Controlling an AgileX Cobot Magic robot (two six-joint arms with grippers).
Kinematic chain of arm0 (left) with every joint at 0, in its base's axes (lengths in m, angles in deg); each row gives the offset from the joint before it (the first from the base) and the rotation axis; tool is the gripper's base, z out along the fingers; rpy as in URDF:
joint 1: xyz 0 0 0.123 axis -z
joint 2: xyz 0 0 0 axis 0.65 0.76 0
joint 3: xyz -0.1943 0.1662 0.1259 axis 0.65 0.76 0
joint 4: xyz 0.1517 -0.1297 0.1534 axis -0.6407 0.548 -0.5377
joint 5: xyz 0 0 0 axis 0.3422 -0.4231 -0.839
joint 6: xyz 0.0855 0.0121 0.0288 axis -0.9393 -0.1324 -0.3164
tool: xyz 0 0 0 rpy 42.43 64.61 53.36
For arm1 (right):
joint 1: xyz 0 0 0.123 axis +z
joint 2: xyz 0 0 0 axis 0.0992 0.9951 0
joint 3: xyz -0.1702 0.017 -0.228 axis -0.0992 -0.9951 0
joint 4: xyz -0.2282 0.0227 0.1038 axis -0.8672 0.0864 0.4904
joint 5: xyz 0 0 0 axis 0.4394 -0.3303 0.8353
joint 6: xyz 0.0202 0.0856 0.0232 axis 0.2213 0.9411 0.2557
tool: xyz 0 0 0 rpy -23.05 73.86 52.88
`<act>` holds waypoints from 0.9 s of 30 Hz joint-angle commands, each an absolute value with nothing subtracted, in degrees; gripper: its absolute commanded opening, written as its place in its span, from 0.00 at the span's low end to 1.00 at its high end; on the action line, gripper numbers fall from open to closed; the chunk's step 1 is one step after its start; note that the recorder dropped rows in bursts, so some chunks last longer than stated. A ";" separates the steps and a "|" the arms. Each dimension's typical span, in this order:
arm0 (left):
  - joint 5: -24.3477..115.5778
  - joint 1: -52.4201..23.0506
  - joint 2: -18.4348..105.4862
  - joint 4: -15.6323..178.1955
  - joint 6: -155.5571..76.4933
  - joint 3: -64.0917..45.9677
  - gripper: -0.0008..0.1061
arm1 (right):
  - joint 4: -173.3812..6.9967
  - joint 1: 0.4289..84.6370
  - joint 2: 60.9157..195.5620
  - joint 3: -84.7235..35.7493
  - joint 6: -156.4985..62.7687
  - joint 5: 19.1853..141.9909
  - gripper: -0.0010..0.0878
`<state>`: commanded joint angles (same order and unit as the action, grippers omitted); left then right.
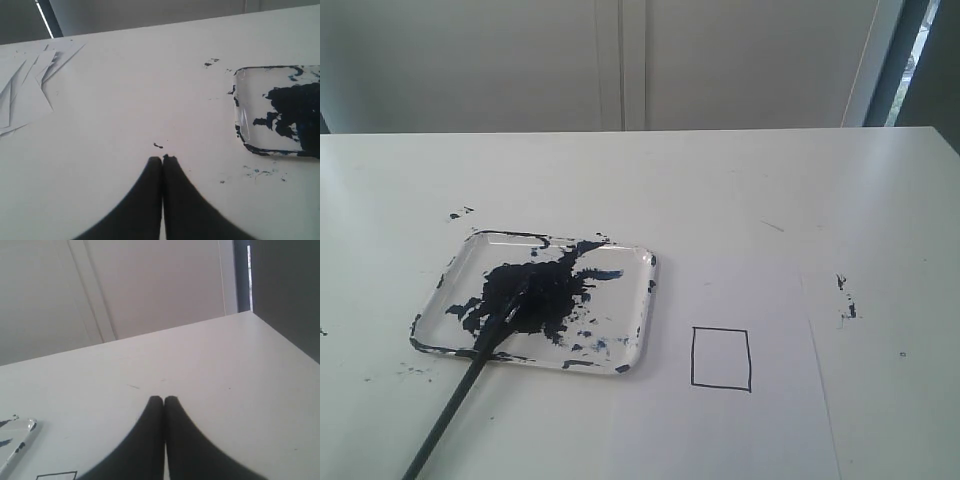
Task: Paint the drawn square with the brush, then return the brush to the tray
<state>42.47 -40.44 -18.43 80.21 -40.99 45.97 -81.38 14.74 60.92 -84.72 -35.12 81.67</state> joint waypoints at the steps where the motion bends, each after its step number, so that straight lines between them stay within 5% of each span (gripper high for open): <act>1: 44.37 -40.44 -18.43 80.21 -40.99 45.97 0.08 | -81.38 14.74 60.92 -84.72 -35.12 81.79 0.01; 27: 54.97 -40.44 -18.43 80.39 -22.54 44.87 0.08 | -79.46 14.85 60.92 -84.46 -26.26 95.14 0.01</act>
